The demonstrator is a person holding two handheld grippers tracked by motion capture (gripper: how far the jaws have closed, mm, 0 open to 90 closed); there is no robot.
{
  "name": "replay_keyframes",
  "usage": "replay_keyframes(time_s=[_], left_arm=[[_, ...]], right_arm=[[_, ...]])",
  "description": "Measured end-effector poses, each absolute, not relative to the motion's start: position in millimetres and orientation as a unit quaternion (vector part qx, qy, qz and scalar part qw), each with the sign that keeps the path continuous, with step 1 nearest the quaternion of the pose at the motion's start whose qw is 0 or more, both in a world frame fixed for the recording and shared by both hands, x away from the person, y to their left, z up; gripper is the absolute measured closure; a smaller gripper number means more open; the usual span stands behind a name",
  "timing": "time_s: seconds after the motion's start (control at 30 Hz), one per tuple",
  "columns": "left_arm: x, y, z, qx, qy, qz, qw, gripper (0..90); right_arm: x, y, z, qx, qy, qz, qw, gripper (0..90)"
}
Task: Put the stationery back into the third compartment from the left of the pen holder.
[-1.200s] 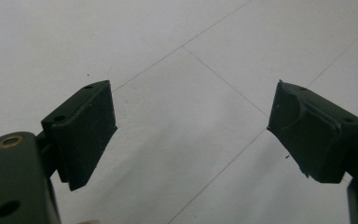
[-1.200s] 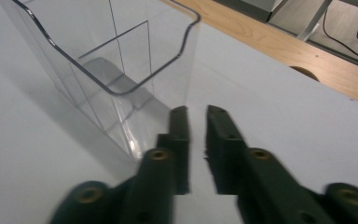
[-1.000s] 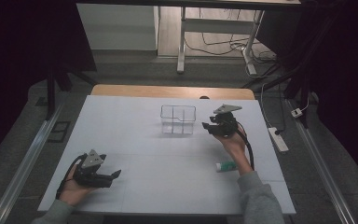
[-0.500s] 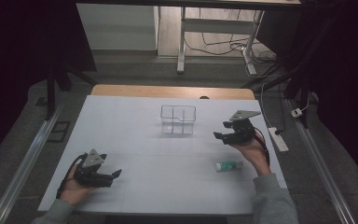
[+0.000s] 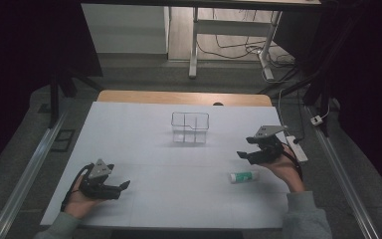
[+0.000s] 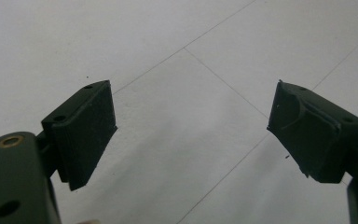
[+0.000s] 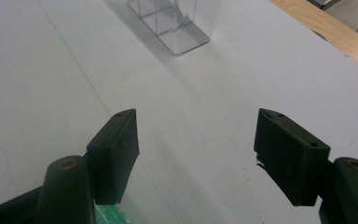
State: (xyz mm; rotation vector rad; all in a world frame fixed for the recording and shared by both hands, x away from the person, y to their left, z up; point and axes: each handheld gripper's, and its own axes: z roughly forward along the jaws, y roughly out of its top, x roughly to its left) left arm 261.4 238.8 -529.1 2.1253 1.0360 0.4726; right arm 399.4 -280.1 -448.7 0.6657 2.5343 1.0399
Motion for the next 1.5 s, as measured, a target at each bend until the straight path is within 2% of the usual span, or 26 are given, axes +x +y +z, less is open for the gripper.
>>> replay_keyframes(time_s=[0.33,0.8,1.5], left_arm=[[262.7,237.9,-528.9,0.823,0.4,0.182,0.359,14.3],[263.3,237.0,-529.1,0.825,0.398,0.182,0.358,14.3],[263.2,236.6,-528.9,0.826,0.397,0.175,0.36,14.2]], right_arm=[[388.9,-288.8,-442.9,0.208,0.9,0.35,0.155,30.4],[380.4,-298.4,-447.5,0.163,0.946,0.264,0.097,31.8],[380.6,-287.6,-473.5,0.116,0.978,0.162,0.06,39.0]])
